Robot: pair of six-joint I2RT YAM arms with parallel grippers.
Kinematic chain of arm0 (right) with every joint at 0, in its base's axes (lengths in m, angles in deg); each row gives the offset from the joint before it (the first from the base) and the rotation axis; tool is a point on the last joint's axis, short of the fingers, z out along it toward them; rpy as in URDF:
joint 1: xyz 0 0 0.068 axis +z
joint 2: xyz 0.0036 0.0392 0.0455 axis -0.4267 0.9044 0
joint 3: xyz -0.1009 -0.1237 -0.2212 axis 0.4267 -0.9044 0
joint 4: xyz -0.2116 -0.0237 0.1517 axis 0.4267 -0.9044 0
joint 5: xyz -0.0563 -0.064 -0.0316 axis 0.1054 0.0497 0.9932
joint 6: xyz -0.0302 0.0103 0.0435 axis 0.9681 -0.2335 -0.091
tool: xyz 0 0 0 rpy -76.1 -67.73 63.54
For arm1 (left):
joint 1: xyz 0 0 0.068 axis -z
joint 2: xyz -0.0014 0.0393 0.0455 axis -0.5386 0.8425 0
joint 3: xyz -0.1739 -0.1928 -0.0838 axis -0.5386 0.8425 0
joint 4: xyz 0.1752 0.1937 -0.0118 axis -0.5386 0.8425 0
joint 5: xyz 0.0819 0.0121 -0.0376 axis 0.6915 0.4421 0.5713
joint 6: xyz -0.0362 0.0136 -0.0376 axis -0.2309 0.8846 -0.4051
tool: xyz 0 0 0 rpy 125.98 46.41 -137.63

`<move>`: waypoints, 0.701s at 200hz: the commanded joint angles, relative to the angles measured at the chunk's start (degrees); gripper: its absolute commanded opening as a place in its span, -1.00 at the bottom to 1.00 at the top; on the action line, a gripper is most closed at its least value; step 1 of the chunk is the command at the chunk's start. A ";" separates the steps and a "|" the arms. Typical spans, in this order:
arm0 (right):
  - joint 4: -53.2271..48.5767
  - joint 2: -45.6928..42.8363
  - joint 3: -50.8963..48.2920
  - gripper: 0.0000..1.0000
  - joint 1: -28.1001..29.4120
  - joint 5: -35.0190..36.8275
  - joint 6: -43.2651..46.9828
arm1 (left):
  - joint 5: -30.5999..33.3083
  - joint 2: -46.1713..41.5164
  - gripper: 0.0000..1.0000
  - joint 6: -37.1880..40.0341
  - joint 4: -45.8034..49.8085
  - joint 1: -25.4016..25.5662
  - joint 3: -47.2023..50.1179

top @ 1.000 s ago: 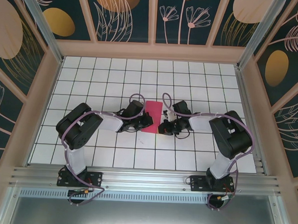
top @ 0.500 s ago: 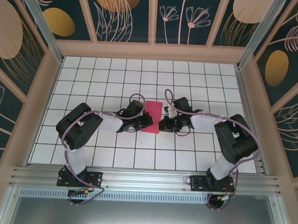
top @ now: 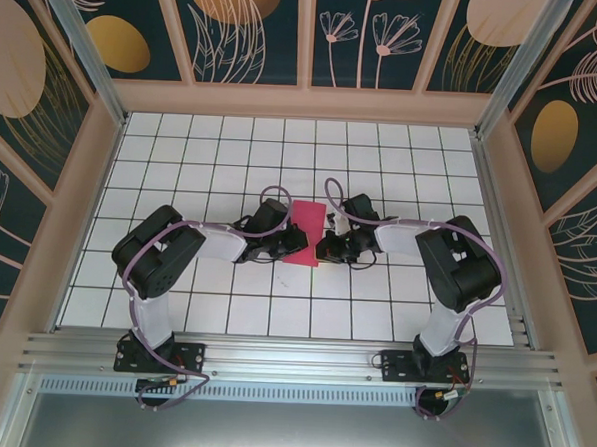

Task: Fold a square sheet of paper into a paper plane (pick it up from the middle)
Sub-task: Fold the triangle a second time at the center of the table.

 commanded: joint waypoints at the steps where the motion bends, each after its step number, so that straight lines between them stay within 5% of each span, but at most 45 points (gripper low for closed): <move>1: -0.54 1.85 -0.90 -0.86 0.31 4.01 -0.60 | -0.42 -3.55 -0.70 1.39 1.24 -0.19 0.28; 61: -0.31 1.54 -0.78 -0.86 0.30 4.11 -0.69 | -5.32 -3.87 -0.96 -3.97 -2.77 0.99 2.96; 140: -0.07 1.57 -0.65 -0.86 0.30 4.05 -0.96 | -4.92 0.35 -1.00 -4.55 0.41 2.31 0.62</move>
